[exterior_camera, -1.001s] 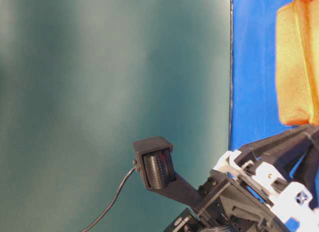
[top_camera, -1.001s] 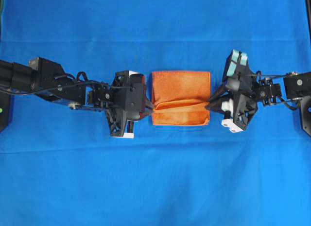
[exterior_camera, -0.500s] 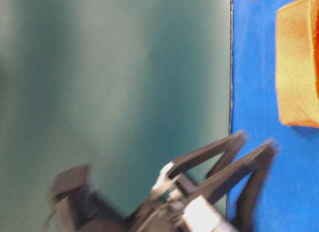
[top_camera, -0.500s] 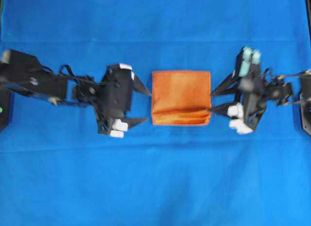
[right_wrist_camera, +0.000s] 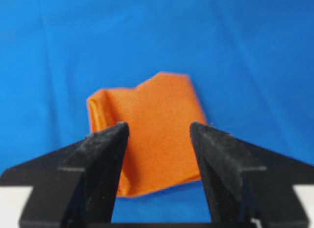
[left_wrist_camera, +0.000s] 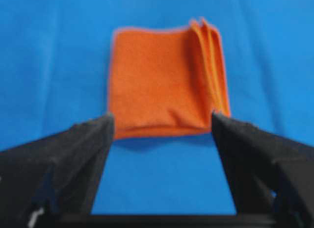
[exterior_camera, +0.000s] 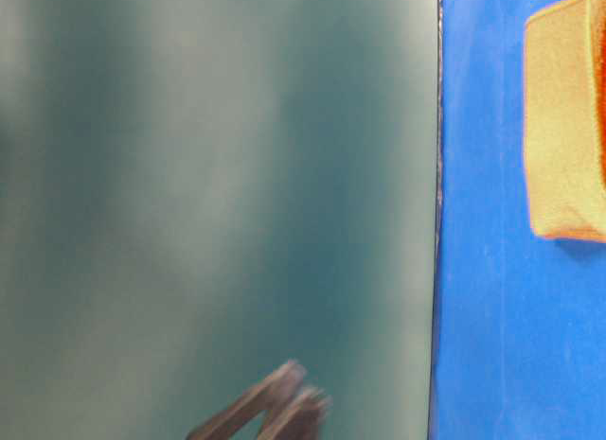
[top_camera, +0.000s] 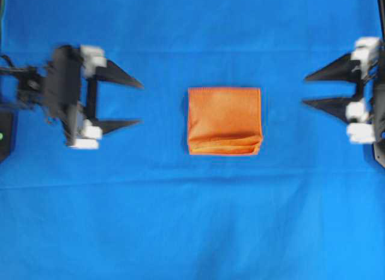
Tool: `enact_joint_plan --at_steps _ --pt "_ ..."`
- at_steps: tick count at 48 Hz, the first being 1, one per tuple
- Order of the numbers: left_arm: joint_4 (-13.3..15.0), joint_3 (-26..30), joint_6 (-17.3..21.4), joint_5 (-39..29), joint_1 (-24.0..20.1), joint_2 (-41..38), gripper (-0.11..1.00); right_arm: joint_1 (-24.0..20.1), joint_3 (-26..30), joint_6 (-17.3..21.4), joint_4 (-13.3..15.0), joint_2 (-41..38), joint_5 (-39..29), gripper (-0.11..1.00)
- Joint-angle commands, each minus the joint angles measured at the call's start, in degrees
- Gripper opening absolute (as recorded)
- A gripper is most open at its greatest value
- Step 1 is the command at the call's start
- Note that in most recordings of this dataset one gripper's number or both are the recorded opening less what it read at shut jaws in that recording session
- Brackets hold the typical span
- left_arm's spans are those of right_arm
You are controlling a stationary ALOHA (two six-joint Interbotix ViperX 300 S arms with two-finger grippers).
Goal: Fold the orange towel.
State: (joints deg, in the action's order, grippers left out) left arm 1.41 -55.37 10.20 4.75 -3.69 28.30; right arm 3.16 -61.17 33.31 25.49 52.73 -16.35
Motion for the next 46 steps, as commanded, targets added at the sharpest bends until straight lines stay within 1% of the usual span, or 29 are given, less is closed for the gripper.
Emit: enact_joint_plan --at_steps 1,6,13,19,25,28,34,40,46 --pt "0.0 -1.8 -0.7 1.1 -0.9 4.9 0.74 0.0 -0.1 -0.1 1.7 3.1 -1.5 0.58" --pt "0.0 -4.6 -1.4 1.1 -1.1 10.2 0.74 0.1 -2.0 0.0 2.9 5.9 -1.3 0.58" --pt "0.0 -8.9 -1.8 0.8 -1.1 18.3 0.74 0.4 -5.7 0.1 2.9 8.6 1.2 0.58" --pt "0.0 -13.0 -2.0 0.4 -1.2 24.8 0.74 1.8 -9.2 0.7 2.9 10.6 4.0 0.58" --pt "0.2 -15.8 -2.8 -2.5 -1.1 29.8 0.73 3.1 -11.8 0.8 2.7 11.8 6.6 0.58" --pt "0.1 -16.8 -3.6 -5.4 -1.1 32.5 0.73 3.5 -12.7 0.9 2.7 12.0 7.9 0.58" --pt "0.1 -18.2 -5.3 -9.6 -1.1 36.1 0.73 3.5 -13.5 0.9 2.6 11.6 9.6 0.58" --pt "0.1 -19.1 -5.9 -9.6 -1.2 38.1 0.73 3.5 -13.6 0.9 2.6 11.1 9.8 0.58" --pt "0.1 -19.2 -6.0 -9.7 -1.2 38.1 0.73 3.5 -13.5 0.9 2.6 11.3 9.8 0.58"
